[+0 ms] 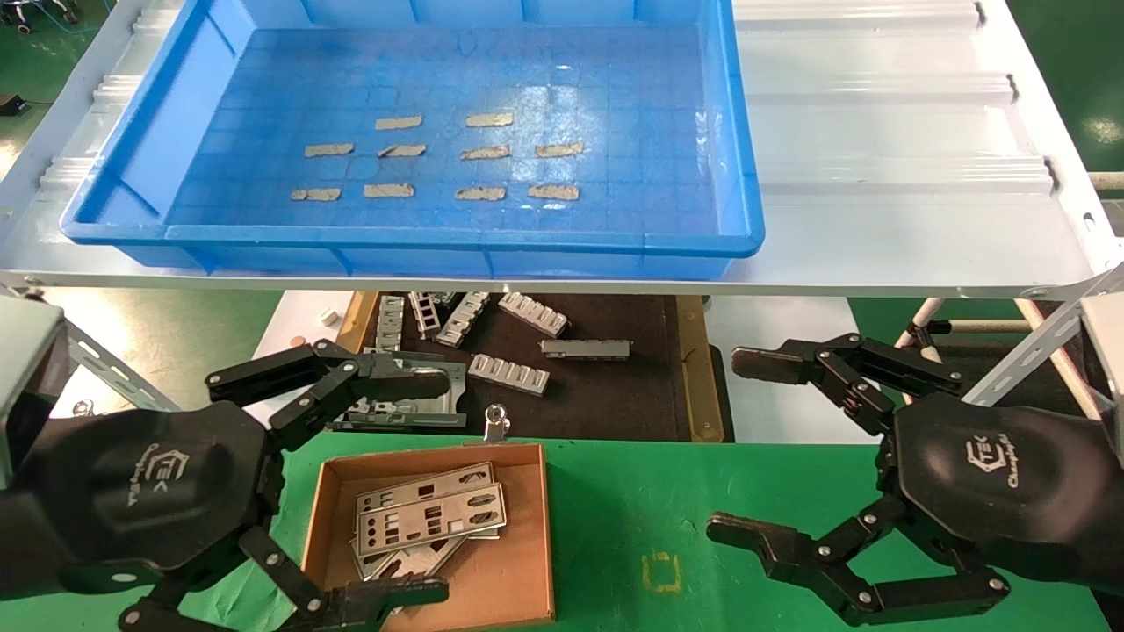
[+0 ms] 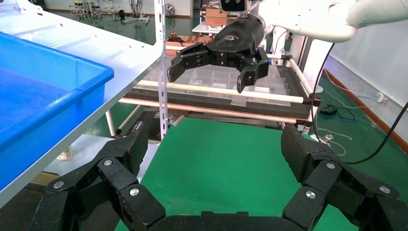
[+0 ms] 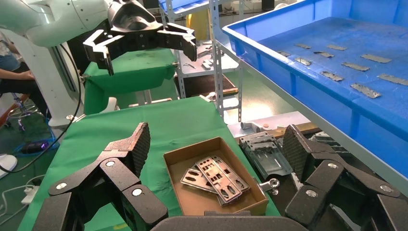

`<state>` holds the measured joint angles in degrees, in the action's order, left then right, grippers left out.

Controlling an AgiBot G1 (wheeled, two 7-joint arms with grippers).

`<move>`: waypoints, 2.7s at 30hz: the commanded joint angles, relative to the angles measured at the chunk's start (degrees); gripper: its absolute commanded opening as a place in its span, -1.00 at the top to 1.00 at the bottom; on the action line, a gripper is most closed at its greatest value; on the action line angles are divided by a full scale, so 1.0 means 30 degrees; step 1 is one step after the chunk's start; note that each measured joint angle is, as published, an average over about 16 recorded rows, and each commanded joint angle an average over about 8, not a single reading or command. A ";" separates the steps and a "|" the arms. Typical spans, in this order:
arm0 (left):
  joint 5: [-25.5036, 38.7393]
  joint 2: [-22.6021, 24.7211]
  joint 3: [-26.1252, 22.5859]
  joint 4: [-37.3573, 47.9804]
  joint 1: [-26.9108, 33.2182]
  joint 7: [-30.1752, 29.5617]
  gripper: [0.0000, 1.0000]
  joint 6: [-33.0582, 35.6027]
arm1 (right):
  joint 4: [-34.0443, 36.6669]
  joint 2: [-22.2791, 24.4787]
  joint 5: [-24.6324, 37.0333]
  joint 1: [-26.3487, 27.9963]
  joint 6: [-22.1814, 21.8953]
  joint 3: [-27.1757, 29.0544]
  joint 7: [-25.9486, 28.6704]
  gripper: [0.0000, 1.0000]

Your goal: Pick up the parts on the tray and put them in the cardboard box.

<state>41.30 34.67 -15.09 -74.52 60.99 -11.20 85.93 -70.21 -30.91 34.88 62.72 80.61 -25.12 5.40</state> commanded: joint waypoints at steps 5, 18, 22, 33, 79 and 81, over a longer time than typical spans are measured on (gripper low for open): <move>0.0019 0.0016 -0.0051 0.0058 0.0024 0.0031 -1.00 -0.0004 | 0.0001 0.0000 0.0000 -0.0001 -0.0001 0.0000 0.0000 -1.00; 0.0135 0.0083 -0.0223 0.0236 0.0134 0.0116 -1.00 -0.0055 | 0.0000 0.0000 0.0000 -0.0001 -0.0001 0.0000 0.0000 -1.00; 0.0150 0.0090 -0.0250 0.0262 0.0151 0.0126 -1.00 -0.0061 | 0.0001 0.0000 0.0000 -0.0001 -0.0001 0.0000 0.0000 -1.00; 0.0170 0.0102 -0.0287 0.0299 0.0171 0.0139 -1.00 -0.0078 | 0.0001 0.0000 0.0000 -0.0001 -0.0001 0.0000 0.0000 -1.00; 0.0190 0.0117 -0.0318 0.0329 0.0194 0.0161 -1.00 -0.0086 | 0.0001 0.0000 0.0000 -0.0001 -0.0001 0.0000 0.0000 -1.00; 0.0190 0.0117 -0.0318 0.0329 0.0194 0.0161 -1.00 -0.0086 | 0.0001 0.0000 0.0000 -0.0001 -0.0001 0.0000 0.0000 -1.00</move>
<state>41.87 35.02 -16.04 -73.53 61.57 -10.72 85.67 -70.21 -30.91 34.88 62.71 80.60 -25.12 5.40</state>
